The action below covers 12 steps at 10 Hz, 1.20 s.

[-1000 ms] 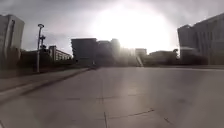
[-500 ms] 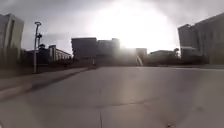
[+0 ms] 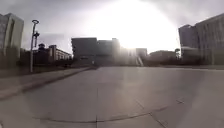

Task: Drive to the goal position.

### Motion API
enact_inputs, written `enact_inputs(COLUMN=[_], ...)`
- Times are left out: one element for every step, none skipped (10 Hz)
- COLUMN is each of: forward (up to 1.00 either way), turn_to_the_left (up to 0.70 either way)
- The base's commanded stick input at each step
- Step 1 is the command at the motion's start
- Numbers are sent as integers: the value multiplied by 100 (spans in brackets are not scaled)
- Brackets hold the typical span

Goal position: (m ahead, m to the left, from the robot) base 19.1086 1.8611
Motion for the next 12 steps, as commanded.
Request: enact_inputs(forward=[85,85,85,85,85,85,85,85,85,85,85,85], turn_to_the_left=[0,0,0,0,0,0,0,0,0,0,0,0])
